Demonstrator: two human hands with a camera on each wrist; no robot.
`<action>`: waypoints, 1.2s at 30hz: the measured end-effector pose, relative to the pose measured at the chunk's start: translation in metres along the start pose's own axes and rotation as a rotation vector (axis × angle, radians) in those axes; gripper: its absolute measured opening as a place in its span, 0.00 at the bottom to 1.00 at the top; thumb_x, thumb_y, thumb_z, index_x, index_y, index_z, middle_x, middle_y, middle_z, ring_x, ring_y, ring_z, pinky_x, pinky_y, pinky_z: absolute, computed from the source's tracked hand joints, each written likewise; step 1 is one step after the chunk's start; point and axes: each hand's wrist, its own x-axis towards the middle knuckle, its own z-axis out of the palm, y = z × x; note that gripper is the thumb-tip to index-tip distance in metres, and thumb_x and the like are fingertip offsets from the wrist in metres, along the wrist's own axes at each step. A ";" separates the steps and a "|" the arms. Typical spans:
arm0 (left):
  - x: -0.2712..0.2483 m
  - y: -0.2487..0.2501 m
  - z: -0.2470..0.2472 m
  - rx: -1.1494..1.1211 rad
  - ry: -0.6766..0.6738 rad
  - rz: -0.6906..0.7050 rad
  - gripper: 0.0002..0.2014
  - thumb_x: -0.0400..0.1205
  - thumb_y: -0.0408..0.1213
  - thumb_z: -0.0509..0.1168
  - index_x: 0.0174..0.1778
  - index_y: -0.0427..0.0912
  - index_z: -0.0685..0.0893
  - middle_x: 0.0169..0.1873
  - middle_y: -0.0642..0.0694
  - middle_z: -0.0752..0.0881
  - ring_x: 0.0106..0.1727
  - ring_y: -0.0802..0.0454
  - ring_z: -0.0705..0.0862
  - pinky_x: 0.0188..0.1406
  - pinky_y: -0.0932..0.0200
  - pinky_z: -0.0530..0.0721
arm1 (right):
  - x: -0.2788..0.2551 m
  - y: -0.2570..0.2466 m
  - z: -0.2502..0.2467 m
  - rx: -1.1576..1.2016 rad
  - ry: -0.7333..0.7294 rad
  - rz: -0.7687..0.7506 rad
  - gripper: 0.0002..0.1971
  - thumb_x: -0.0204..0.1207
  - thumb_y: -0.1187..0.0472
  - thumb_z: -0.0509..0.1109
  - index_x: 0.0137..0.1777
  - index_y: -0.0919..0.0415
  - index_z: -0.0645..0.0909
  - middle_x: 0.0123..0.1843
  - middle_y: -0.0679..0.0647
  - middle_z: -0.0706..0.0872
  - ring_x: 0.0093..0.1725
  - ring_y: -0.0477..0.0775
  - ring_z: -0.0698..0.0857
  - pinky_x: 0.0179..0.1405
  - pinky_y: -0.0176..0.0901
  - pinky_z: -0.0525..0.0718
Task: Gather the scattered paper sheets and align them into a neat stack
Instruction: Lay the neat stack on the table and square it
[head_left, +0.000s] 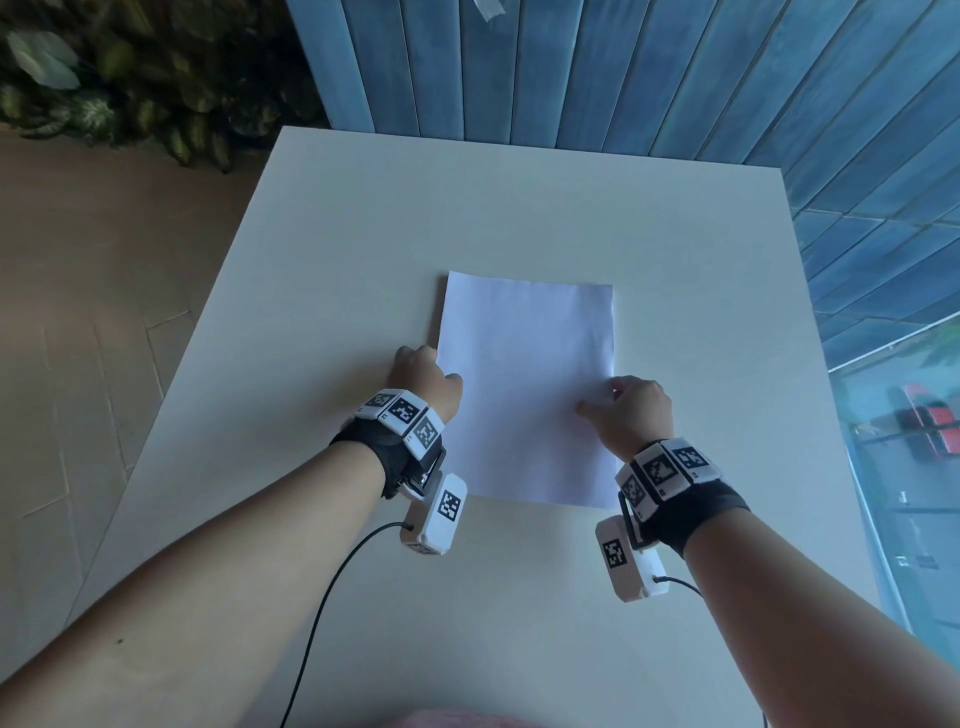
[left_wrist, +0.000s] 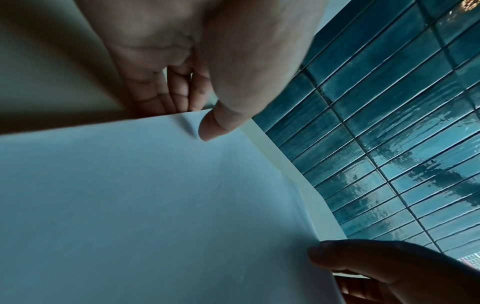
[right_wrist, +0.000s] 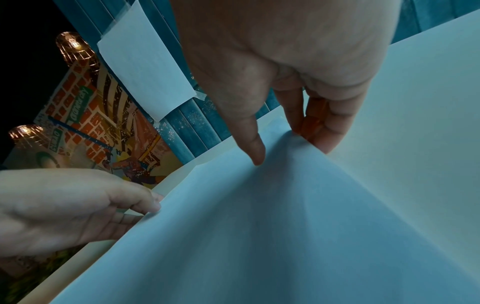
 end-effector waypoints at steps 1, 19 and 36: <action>0.000 0.000 0.000 0.006 -0.002 0.004 0.18 0.79 0.36 0.59 0.61 0.31 0.78 0.62 0.37 0.75 0.52 0.37 0.78 0.49 0.52 0.76 | 0.000 0.000 0.000 0.000 -0.001 0.003 0.19 0.63 0.55 0.75 0.53 0.63 0.88 0.49 0.61 0.88 0.51 0.58 0.84 0.40 0.38 0.72; -0.054 -0.057 -0.006 -0.119 -0.130 0.084 0.44 0.61 0.54 0.81 0.72 0.44 0.73 0.64 0.47 0.73 0.62 0.49 0.80 0.67 0.52 0.78 | -0.058 0.022 -0.029 -0.098 -0.204 -0.080 0.54 0.55 0.49 0.86 0.79 0.63 0.64 0.69 0.56 0.71 0.63 0.55 0.78 0.65 0.43 0.76; -0.076 -0.071 0.011 -0.006 -0.028 0.206 0.22 0.65 0.31 0.75 0.56 0.41 0.82 0.52 0.43 0.82 0.48 0.44 0.84 0.51 0.54 0.83 | -0.073 0.046 -0.008 -0.116 -0.167 -0.109 0.37 0.61 0.69 0.80 0.71 0.66 0.70 0.66 0.60 0.74 0.54 0.55 0.77 0.49 0.37 0.74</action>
